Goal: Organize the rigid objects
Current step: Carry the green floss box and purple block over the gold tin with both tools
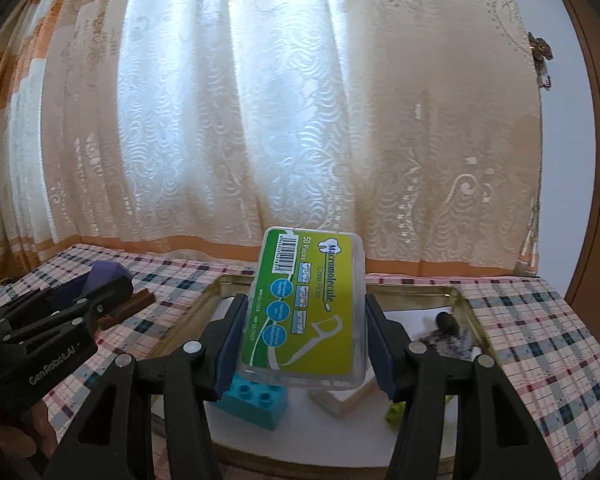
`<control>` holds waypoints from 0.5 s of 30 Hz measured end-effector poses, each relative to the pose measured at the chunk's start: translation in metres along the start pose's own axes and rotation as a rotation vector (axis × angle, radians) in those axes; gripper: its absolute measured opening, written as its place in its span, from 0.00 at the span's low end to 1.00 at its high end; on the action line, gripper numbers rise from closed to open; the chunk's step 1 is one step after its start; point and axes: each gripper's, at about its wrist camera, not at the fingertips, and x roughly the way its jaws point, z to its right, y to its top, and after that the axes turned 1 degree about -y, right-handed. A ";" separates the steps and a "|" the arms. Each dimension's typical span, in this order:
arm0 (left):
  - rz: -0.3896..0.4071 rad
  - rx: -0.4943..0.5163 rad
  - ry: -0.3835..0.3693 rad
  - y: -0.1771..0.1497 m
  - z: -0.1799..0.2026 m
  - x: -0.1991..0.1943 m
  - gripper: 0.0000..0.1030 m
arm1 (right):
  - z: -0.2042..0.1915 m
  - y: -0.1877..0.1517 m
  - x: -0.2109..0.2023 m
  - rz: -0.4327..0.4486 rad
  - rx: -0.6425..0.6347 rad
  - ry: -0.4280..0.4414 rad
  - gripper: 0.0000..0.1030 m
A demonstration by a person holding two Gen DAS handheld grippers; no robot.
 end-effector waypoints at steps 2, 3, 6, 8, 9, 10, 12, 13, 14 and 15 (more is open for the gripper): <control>0.000 0.006 -0.004 0.001 0.006 0.002 0.38 | 0.006 0.001 0.000 0.003 0.003 -0.015 0.57; -0.001 0.006 -0.009 0.002 0.009 0.004 0.38 | 0.010 0.001 0.001 0.006 0.004 -0.024 0.57; -0.002 0.005 -0.022 0.004 0.017 0.008 0.38 | 0.021 0.003 0.002 0.006 0.009 -0.050 0.57; -0.003 0.010 -0.030 0.005 0.022 0.010 0.38 | 0.030 0.004 0.004 0.002 0.015 -0.068 0.57; -0.004 0.013 -0.034 0.005 0.025 0.011 0.38 | 0.036 0.005 0.005 -0.001 0.024 -0.081 0.57; -0.006 0.016 -0.038 0.005 0.028 0.012 0.38 | 0.041 0.005 0.006 -0.003 0.036 -0.091 0.57; -0.011 0.020 -0.043 0.005 0.033 0.016 0.38 | 0.054 0.006 0.009 -0.013 0.070 -0.112 0.57; -0.014 0.021 -0.045 0.005 0.035 0.017 0.38 | 0.058 0.006 0.010 -0.016 0.083 -0.122 0.57; -0.019 0.022 -0.047 0.005 0.038 0.019 0.38 | 0.063 0.006 0.011 -0.018 0.094 -0.133 0.56; -0.023 0.025 -0.049 0.004 0.040 0.021 0.38 | 0.068 0.007 0.013 -0.018 0.103 -0.148 0.57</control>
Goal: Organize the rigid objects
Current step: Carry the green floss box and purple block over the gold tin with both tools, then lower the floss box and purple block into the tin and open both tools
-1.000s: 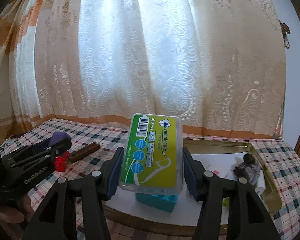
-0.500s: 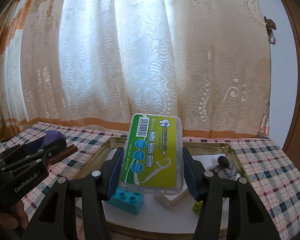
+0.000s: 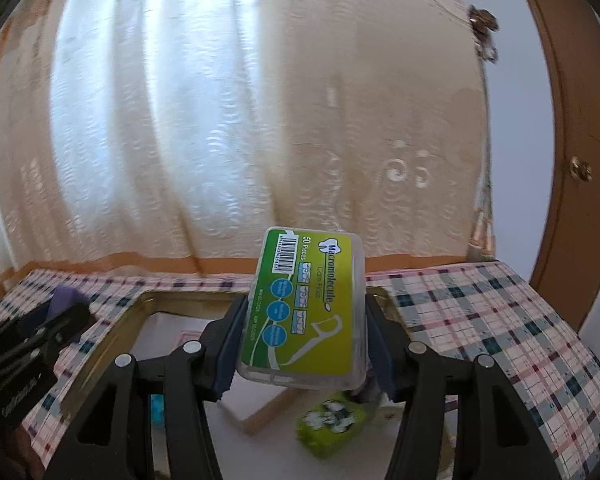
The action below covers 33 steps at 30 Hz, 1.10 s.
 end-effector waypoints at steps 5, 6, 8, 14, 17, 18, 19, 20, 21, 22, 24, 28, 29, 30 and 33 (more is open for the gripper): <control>-0.028 0.012 -0.002 0.000 0.011 0.010 0.38 | 0.003 0.002 0.008 -0.012 -0.003 -0.037 0.57; -0.035 0.014 -0.003 0.000 0.014 0.012 0.38 | 0.003 0.002 0.010 -0.025 0.000 -0.034 0.57; -0.044 0.022 -0.004 0.000 0.019 0.016 0.38 | 0.003 0.001 0.015 -0.044 -0.003 -0.031 0.57; -0.089 0.029 0.022 -0.004 0.025 0.028 0.38 | 0.000 -0.002 0.029 -0.103 0.016 0.007 0.57; -0.100 0.049 0.044 -0.005 0.026 0.030 0.38 | -0.006 -0.007 0.035 -0.138 0.001 0.020 0.57; -0.101 0.055 0.057 -0.005 0.025 0.031 0.38 | -0.008 -0.007 0.036 -0.143 -0.008 0.019 0.57; -0.105 0.054 0.069 -0.005 0.024 0.031 0.38 | -0.009 -0.008 0.037 -0.146 -0.010 0.021 0.57; -0.109 0.053 0.075 -0.005 0.022 0.032 0.38 | -0.010 -0.009 0.037 -0.149 -0.008 0.025 0.57; -0.116 0.050 0.084 -0.006 0.020 0.033 0.38 | -0.010 -0.009 0.038 -0.155 -0.005 0.032 0.57; -0.124 0.047 0.091 -0.007 0.019 0.034 0.38 | -0.010 -0.010 0.039 -0.160 -0.003 0.036 0.57; -0.144 0.046 0.109 -0.008 0.016 0.038 0.38 | -0.013 -0.013 0.042 -0.180 -0.005 0.047 0.57; -0.178 0.048 0.136 -0.013 0.012 0.045 0.38 | -0.023 -0.019 0.048 -0.221 -0.023 0.071 0.57; -0.186 0.047 0.138 -0.014 0.011 0.047 0.38 | -0.026 -0.020 0.050 -0.226 -0.034 0.072 0.57; -0.203 0.040 0.135 -0.015 0.010 0.050 0.38 | -0.029 -0.021 0.050 -0.229 -0.045 0.073 0.57; -0.211 0.021 0.129 -0.015 0.006 0.050 0.38 | -0.034 -0.025 0.051 -0.231 -0.069 0.076 0.57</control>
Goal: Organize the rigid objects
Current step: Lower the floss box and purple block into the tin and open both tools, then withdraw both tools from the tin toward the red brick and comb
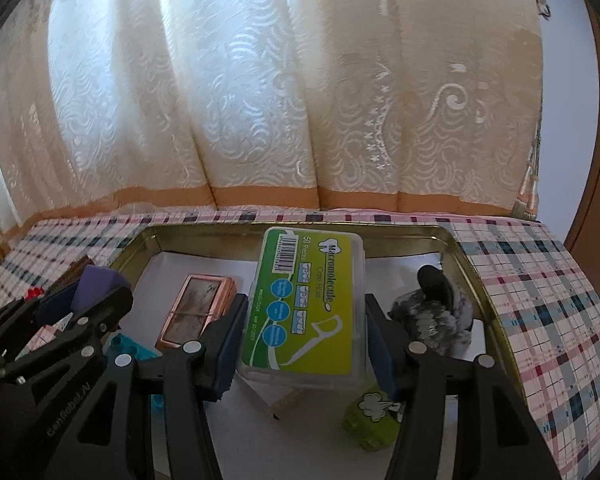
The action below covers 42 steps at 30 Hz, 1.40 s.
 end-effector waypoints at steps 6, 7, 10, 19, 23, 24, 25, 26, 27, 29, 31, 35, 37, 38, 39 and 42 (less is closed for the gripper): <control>-0.009 0.000 -0.013 0.000 0.001 0.000 0.49 | 0.005 -0.001 0.000 0.009 0.023 0.016 0.60; -0.007 0.009 -0.033 0.000 0.003 -0.001 0.55 | 0.005 -0.001 -0.001 0.012 0.026 0.015 0.63; 0.032 0.036 0.006 -0.002 0.008 -0.010 0.76 | 0.009 -0.001 -0.007 0.038 0.047 -0.007 0.69; 0.133 -0.070 0.032 0.000 -0.023 -0.030 1.00 | 0.027 -0.002 -0.032 0.153 0.155 0.006 0.78; 0.142 -0.084 0.045 -0.001 -0.030 -0.033 1.00 | 0.029 -0.004 -0.047 0.232 0.199 0.036 0.78; 0.149 -0.086 0.053 -0.001 -0.032 -0.035 1.00 | 0.029 -0.004 -0.051 0.257 0.204 0.030 0.78; 0.153 -0.088 0.056 -0.001 -0.033 -0.036 1.00 | 0.029 -0.005 -0.055 0.288 0.210 0.020 0.78; 0.158 -0.089 0.061 -0.002 -0.034 -0.038 1.00 | 0.028 -0.006 -0.060 0.320 0.214 0.011 0.79; 0.168 -0.090 0.074 -0.002 -0.036 -0.039 1.00 | 0.027 -0.007 -0.066 0.356 0.214 0.005 0.84; 0.184 -0.079 0.116 -0.003 -0.038 -0.041 1.00 | 0.025 -0.010 -0.074 0.415 0.206 -0.011 0.88; 0.189 -0.069 0.134 -0.004 -0.041 -0.043 1.00 | 0.020 -0.011 -0.081 0.462 0.184 -0.041 0.89; 0.188 -0.094 0.132 -0.006 -0.052 -0.045 1.00 | 0.011 -0.012 -0.082 0.471 0.143 -0.076 0.89; 0.186 -0.100 0.130 -0.008 -0.057 -0.046 1.00 | 0.010 -0.013 -0.083 0.474 0.144 -0.072 0.89; 0.186 -0.101 0.133 -0.009 -0.059 -0.047 1.00 | 0.011 -0.013 -0.085 0.484 0.145 -0.069 0.89; 0.187 -0.100 0.138 -0.010 -0.061 -0.048 1.00 | 0.010 -0.014 -0.086 0.494 0.143 -0.072 0.89; 0.190 -0.112 0.136 -0.012 -0.068 -0.050 1.00 | 0.005 -0.017 -0.088 0.498 0.128 -0.077 0.89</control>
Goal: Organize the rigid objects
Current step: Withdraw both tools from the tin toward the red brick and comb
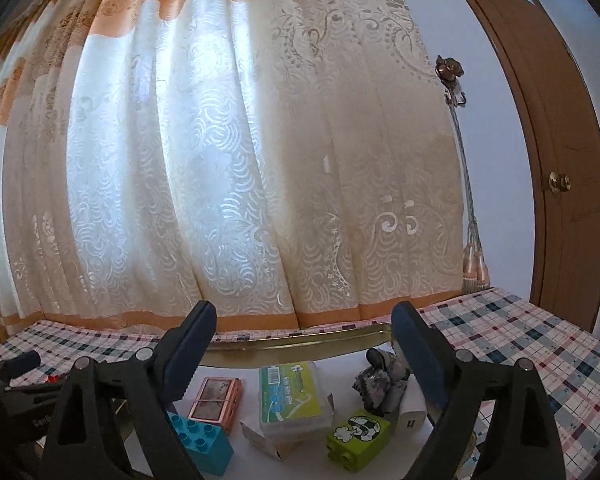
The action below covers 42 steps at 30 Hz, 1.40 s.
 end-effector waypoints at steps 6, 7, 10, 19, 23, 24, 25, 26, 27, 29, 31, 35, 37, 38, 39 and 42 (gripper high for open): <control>-0.006 -0.031 -0.006 -0.002 -0.016 -0.003 1.00 | -0.001 -0.003 -0.007 -0.001 0.025 -0.019 0.89; -0.007 -0.033 -0.005 -0.002 -0.016 -0.003 1.00 | -0.002 -0.003 -0.008 0.000 0.028 -0.023 0.89; -0.011 -0.035 -0.006 -0.002 -0.020 -0.003 1.00 | -0.003 -0.005 -0.012 -0.012 0.043 -0.025 0.89; -0.004 -0.027 0.005 -0.004 -0.029 -0.008 1.00 | -0.013 -0.009 -0.027 -0.007 0.050 -0.040 0.89; -0.002 -0.022 0.011 -0.004 -0.035 -0.010 1.00 | -0.020 -0.010 -0.031 -0.005 0.049 -0.053 0.89; -0.002 -0.023 0.014 -0.004 -0.037 -0.011 1.00 | -0.021 -0.010 -0.032 -0.006 0.048 -0.053 0.89; -0.003 -0.024 0.016 -0.004 -0.040 -0.011 1.00 | -0.023 -0.010 -0.032 -0.007 0.044 -0.054 0.89; -0.005 -0.026 0.019 -0.004 -0.042 -0.011 1.00 | -0.026 -0.010 -0.033 -0.007 0.037 -0.054 0.89; -0.007 -0.030 0.024 -0.004 -0.045 -0.011 1.00 | -0.029 -0.010 -0.034 -0.005 0.027 -0.054 0.89; -0.010 -0.037 0.031 -0.004 -0.050 -0.010 1.00 | -0.035 -0.010 -0.036 0.002 0.007 -0.051 0.89; -0.016 -0.050 0.036 -0.004 -0.056 -0.010 1.00 | -0.040 -0.011 -0.038 0.007 -0.005 -0.047 0.89; -0.014 -0.058 0.051 -0.004 -0.065 -0.010 1.00 | -0.053 -0.012 -0.040 0.005 -0.016 -0.032 0.89; -0.013 -0.055 0.057 -0.003 -0.070 -0.009 1.00 | -0.060 -0.013 -0.040 0.002 -0.033 -0.023 0.89; -0.013 -0.053 0.062 -0.003 -0.072 -0.009 1.00 | -0.063 -0.013 -0.039 0.000 -0.040 -0.020 0.89; -0.013 -0.052 0.069 -0.003 -0.075 -0.009 1.00 | -0.067 -0.014 -0.039 -0.004 -0.048 -0.014 0.89; -0.020 -0.068 0.084 -0.002 -0.088 -0.007 1.00 | -0.078 -0.016 -0.038 -0.014 -0.058 0.002 0.89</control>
